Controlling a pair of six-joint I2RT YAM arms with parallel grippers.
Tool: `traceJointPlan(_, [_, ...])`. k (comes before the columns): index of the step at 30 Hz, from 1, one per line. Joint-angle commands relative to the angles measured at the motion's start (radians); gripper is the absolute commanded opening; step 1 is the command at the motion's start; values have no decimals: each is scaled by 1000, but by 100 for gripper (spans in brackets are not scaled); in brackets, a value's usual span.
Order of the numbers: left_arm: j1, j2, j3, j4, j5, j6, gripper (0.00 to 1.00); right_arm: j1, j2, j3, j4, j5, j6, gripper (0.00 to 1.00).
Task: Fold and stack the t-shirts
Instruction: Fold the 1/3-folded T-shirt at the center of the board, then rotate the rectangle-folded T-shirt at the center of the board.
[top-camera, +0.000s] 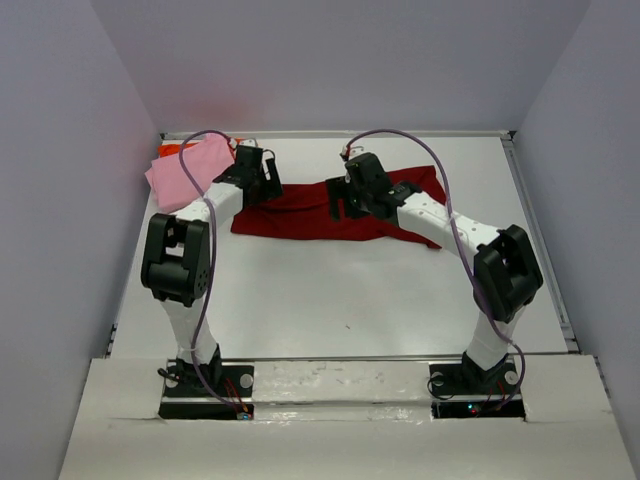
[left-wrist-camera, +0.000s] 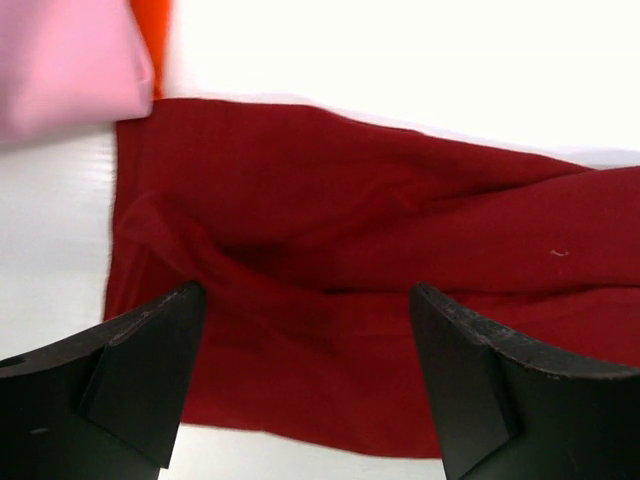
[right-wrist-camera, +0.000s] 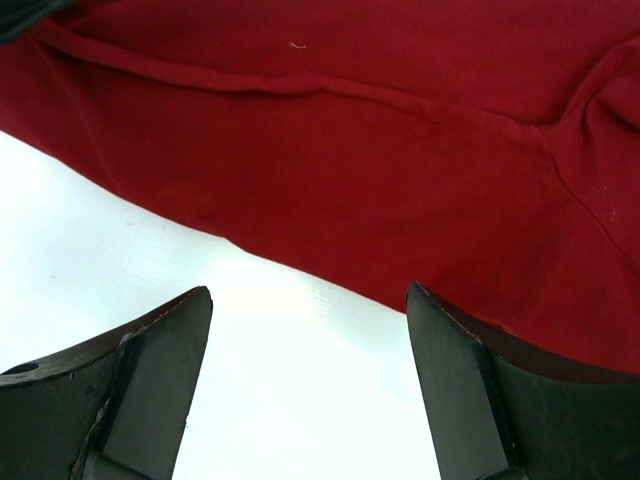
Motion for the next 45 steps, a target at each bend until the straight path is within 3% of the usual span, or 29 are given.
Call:
traceJointPlan(1, [-24,40,76,-8,-11,-12,91,-18,-73,-10,51,18,-5,84])
traceJointPlan(20, [-32,148,137,18,-52,29,91,-36,-44,-29,56,-8,-3,83])
traceJointPlan(37, [31,304,371,-42,-64,73,91,-64,-19,-84,76,3,-9,82])
traceJointPlan(45, [52,171,308,-13,-104,87,91,-82,-32,-90,76,40,11,82])
